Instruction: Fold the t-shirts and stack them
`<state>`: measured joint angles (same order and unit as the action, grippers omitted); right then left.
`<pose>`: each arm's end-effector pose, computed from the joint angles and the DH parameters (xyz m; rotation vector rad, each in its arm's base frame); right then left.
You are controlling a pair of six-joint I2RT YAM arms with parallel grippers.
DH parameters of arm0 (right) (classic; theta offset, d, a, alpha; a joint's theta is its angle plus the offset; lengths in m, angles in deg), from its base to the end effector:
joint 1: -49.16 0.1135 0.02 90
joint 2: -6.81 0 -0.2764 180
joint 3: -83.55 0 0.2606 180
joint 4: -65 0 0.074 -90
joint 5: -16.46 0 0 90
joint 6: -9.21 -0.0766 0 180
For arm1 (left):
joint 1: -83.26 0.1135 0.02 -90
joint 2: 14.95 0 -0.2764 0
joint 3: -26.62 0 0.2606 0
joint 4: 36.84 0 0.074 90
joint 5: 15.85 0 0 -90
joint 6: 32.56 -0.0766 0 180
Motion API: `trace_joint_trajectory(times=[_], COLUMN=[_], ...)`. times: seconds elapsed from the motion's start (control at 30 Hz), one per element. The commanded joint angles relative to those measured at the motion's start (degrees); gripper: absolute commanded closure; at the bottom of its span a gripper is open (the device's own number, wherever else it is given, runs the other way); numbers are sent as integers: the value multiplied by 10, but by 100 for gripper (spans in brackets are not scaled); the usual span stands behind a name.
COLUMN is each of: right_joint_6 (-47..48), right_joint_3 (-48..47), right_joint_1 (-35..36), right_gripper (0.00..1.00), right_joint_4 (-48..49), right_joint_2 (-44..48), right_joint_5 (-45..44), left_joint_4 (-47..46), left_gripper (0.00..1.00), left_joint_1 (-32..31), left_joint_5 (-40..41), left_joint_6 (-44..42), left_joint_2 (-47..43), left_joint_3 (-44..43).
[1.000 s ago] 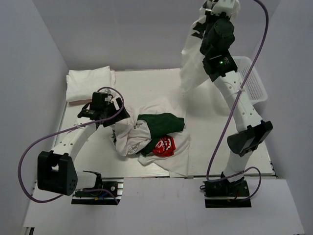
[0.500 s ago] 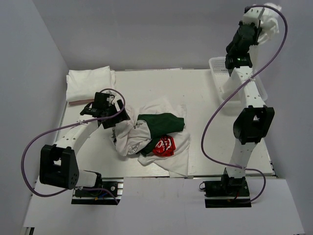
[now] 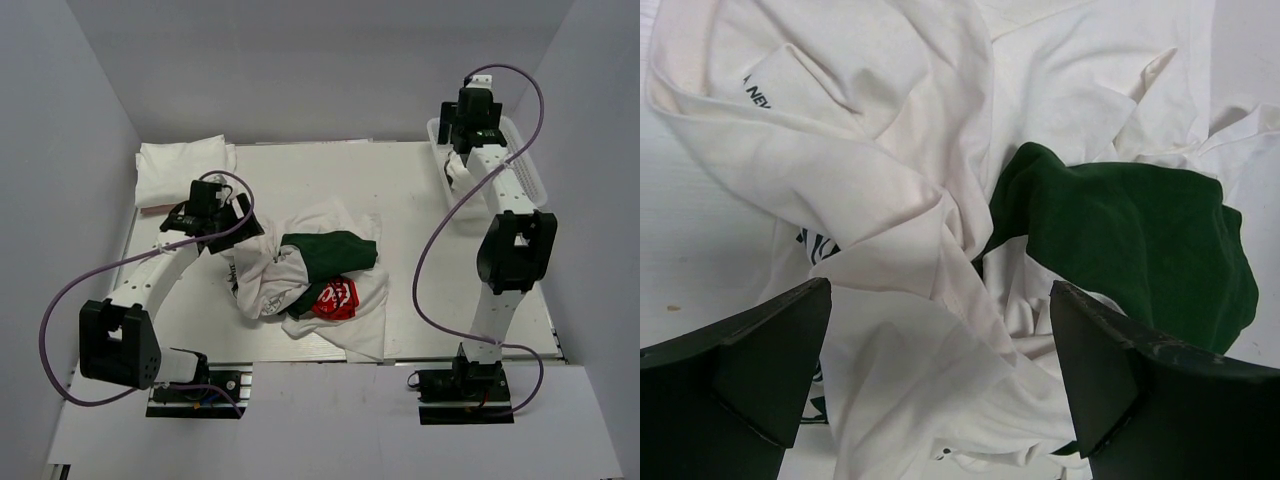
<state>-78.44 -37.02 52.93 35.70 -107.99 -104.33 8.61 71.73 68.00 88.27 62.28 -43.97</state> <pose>0.5248 -0.0047 0.3348 0.2440 1.9400 -0.5142 0.3021 -0.0700 0.2345 -0.3776 2.4990 -0.4401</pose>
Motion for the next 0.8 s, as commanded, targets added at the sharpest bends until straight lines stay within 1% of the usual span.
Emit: trace_joint_trajectory(times=[0.0,0.03,0.07,0.1,0.13,0.17,0.2,0.27,0.3,0.33,0.43,0.47,0.5,0.53,0.6,0.63,0.67,0.77], right_joint_6=[-34,-32,-29,-28,-27,-4,-2,3,8,15,27,30,33,34,15,9,-8,-20], right_joint_3=[4,40,59,102,141,160,199,249,273,297,334,350,356,367,371,363,358,343], right_joint_1=[13,20,28,51,64,76,123,155,210,228,322,337,348,385,403,424,429,457], right_gripper=[10,10,10,10,10,10,10,10,10,10,10,10,10,10,10,10,10,10], right_joint_4=[-82,-77,-70,-49,-34,-25,-3,26,27,30,42,60,70,84,104,105,111,126], right_joint_2=[110,124,136,163,189,207,220,250,253,256,256,252,249,242,221,212,191,171], right_joint_5=[249,371,402,425,487,498,503,503,507,507,490,481,479,481,483,491,503,511], left_joint_4=[11,11,11,11,11,11,11,11,11,11,11,11,11,11,11,11,16,16], left_gripper=[0,0,0,0,0,0,0,0,0,0,0,0,0,0,0,0,0,0], left_joint_1=[-2,-2,-2,-2,-2,-2,-2,-2,-2,-2,-2,-2,-2,-2,-2,-2,-2,-2], left_joint_5=[20,25,25,31,31,37,46,52,52,52,52,52,52,52,52,57,57,57], left_joint_6=[-7,-7,-7,-7,-12,-12,-12,-6,-6,-6,-1,-1,-1,-1,-1,-1,-1,-1], left_joint_2=[-37,-37,-44,-51,-51,-56,-61,-67,-67,-73,-78,-78,-78,-78,-78,-78,-78,-83], left_joint_3=[-17,-17,-17,-17,-17,-17,-17,-10,-10,-5,1,7,7,7,12,12,12,17])
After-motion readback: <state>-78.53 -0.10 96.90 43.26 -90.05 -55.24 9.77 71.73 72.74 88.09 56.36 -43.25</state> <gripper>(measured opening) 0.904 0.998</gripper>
